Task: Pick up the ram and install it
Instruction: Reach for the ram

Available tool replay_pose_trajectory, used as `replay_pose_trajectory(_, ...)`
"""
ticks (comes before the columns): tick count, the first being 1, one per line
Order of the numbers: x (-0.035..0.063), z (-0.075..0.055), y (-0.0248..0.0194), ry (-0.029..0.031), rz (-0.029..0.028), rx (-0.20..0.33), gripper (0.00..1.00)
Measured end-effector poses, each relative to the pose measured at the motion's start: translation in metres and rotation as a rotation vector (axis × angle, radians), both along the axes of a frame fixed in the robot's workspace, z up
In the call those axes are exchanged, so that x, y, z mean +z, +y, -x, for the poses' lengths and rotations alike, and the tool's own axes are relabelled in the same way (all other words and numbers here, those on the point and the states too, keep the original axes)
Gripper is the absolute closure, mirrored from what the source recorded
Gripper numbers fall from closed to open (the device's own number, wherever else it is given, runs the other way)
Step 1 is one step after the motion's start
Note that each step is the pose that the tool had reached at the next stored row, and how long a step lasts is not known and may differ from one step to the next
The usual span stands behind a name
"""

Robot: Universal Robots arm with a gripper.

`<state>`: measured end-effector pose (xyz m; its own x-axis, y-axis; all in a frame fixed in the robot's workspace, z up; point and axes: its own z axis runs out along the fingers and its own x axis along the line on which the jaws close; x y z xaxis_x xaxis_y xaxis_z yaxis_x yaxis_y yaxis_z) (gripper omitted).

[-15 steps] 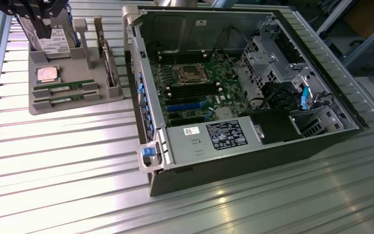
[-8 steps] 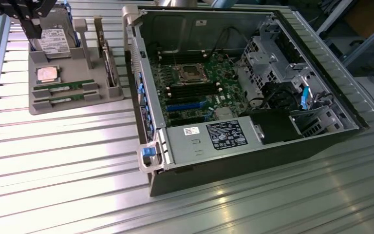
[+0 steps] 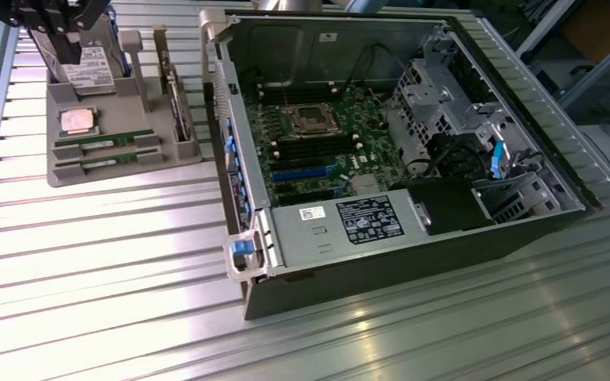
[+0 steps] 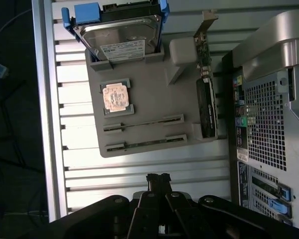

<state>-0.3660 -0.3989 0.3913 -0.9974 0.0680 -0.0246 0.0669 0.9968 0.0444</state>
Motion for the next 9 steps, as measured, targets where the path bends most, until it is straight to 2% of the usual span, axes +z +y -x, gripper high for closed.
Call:
replay_pose_trajectory(3,-0.0004,-0.0048,0.0,0.0006,0.0,0.0,0.89)
replay_pose_trajectory(9,-0.0004,-0.0056,0.0,0.0007,0.0,0.0,0.89)
